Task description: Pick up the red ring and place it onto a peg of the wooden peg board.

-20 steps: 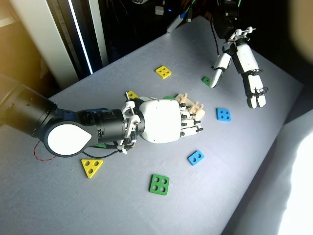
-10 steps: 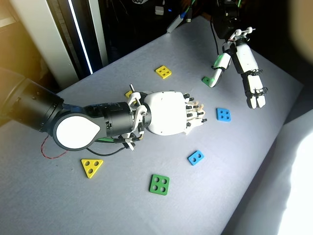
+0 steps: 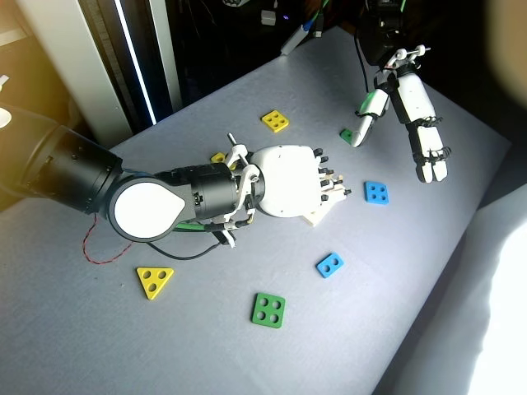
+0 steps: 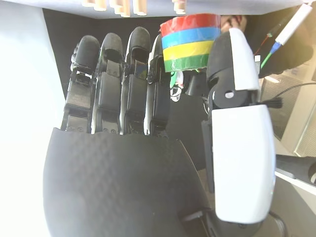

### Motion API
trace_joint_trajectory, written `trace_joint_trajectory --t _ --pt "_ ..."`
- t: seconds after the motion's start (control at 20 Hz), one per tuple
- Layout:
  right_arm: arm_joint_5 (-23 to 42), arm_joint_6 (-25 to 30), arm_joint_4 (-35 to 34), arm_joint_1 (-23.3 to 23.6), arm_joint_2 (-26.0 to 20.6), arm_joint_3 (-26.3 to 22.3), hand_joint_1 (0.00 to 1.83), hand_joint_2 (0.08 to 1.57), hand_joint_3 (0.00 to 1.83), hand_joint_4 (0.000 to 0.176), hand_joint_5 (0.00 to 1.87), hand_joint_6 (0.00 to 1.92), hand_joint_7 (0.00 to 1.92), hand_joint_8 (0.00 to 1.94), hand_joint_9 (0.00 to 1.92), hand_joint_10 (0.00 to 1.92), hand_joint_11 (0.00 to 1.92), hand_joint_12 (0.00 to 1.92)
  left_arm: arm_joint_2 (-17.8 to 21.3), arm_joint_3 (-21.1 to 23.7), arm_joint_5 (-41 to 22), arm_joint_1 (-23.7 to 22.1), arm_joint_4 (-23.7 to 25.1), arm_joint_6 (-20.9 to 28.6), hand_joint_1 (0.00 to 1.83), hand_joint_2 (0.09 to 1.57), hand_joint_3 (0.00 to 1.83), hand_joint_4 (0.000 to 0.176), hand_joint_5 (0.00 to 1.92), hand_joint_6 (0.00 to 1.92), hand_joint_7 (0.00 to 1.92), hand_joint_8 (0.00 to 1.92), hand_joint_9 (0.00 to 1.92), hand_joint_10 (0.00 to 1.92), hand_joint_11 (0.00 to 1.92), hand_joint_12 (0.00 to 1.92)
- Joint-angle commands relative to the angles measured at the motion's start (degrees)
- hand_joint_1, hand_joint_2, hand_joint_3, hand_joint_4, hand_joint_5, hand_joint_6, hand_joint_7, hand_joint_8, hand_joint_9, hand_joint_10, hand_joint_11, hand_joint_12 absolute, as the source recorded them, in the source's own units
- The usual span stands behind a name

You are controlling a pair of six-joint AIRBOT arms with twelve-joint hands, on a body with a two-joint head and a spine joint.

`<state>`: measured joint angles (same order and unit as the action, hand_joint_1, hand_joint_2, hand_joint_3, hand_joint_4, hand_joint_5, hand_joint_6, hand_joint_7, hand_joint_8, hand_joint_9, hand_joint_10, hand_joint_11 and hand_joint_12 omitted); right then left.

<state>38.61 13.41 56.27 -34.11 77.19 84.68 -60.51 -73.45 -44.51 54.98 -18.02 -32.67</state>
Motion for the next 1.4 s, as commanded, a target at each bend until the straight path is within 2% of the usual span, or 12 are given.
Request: trace_joint_trajectory --t 0.0,0.05,0.2,0.3,0.35,0.45,0.55,0.75,0.85,0.9,1.1,1.35 --pt "4.32 0.58 -3.32 0.99 0.24 0.18 1.12 1.15 0.0 0.0 0.91 1.1 0.62 0.0 0.38 0.02 0.0 0.54 -0.1 -0.29 -6.79 -0.88 -0.04 0.48 0.4 0.97 0.0 0.16 0.08 0.0 0.0 0.0 0.0 0.0 0.01 0.01" --pt "4.28 0.61 -3.2 1.08 0.32 0.22 1.11 1.15 0.0 0.0 0.9 1.12 0.62 0.0 0.37 0.02 0.0 0.48 -0.12 -0.3 -6.76 -0.94 0.0 0.48 0.4 0.97 0.0 0.153 0.08 0.0 0.0 0.0 0.0 0.0 0.02 0.01" --pt "3.82 1.07 -1.86 1.38 0.63 0.37 1.1 1.14 0.0 0.0 0.93 1.08 0.64 0.01 0.4 0.02 0.0 0.48 -0.13 -0.29 -6.75 -1.06 0.13 0.51 0.41 0.98 0.0 0.173 0.08 0.0 0.0 0.0 0.0 0.0 0.0 0.0" --pt "3.6 1.83 -0.72 1.59 0.79 0.46 1.11 1.13 0.0 0.0 0.96 1.04 0.63 0.01 0.42 0.02 0.0 0.92 -0.13 -0.29 -6.75 -1.23 0.3 0.59 0.41 0.99 0.0 0.164 0.08 0.0 0.0 0.0 0.0 0.0 0.0 0.0" --pt "3.47 2.3 0.06 1.68 0.91 0.54 1.11 1.13 0.0 0.0 0.96 1.04 0.63 0.01 0.43 0.02 0.0 0.99 -0.13 -0.29 -6.75 -1.25 0.36 0.65 0.4 0.98 0.0 0.171 0.07 0.0 0.0 0.0 0.0 0.0 0.0 0.0" --pt "3.31 2.83 1.06 1.83 1.07 0.57 1.11 1.12 0.0 0.0 0.97 1.02 0.64 0.01 0.45 0.03 0.0 1.06 -0.13 -0.3 -6.75 -1.25 0.37 0.66 0.4 0.98 0.0 0.161 0.07 0.0 0.0 0.0 0.0 0.0 0.0 0.0" --pt "3.05 2.93 1.53 1.86 1.16 0.61 1.12 1.12 0.0 0.0 0.96 1.03 0.65 0.01 0.46 0.02 0.0 0.84 -0.13 -0.3 -6.75 -1.35 0.43 0.67 0.4 0.98 0.0 0.153 0.08 0.0 0.0 0.0 0.0 0.0 0.0 0.0" --pt "2.97 2.93 1.59 1.87 1.18 0.62 1.12 1.13 0.0 0.0 0.95 1.04 0.65 0.0 0.45 0.01 0.0 0.94 -0.14 -0.3 -6.75 -1.35 0.45 0.67 0.4 0.98 0.0 0.15 0.09 0.01 0.0 0.0 0.0 0.0 0.0 0.0" --pt "2.97 2.93 1.59 1.87 1.18 0.62 1.11 1.13 0.0 0.0 0.95 1.04 0.65 0.0 0.43 0.01 0.0 0.56 -0.14 -0.3 -6.75 -1.35 0.45 0.67 0.41 0.98 0.0 0.149 0.09 0.0 0.0 0.0 0.0 0.0 0.0 0.0" --pt "2.81 2.93 1.72 1.87 1.21 0.65 1.12 1.13 0.0 0.0 0.95 1.04 0.65 0.01 0.43 0.01 0.0 0.74 -0.14 -0.3 -6.72 -1.35 0.49 0.67 0.4 0.98 0.0 0.154 0.09 0.0 0.0 0.0 0.0 0.0 0.0 0.0" --pt "2.12 2.93 2.61 1.94 1.28 0.89 1.11 1.14 0.0 0.0 0.93 1.07 0.63 0.0 0.43 0.01 0.0 1.02 -0.14 -0.31 -6.67 -1.46 0.67 0.72 0.42 0.97 0.0 0.155 0.1 0.01 0.0 0.0 0.0 0.0 0.0 0.0" --pt "2.24 3.8 3.5 2.21 1.24 0.98 1.09 1.14 0.0 0.0 0.93 1.07 0.64 0.0 0.46 0.02 0.0 1.17 -0.13 -0.27 -6.6 -1.44 0.83 0.76 0.42 0.97 0.0 0.166 0.09 0.0 0.0 0.0 0.0 0.0 0.0 0.0"
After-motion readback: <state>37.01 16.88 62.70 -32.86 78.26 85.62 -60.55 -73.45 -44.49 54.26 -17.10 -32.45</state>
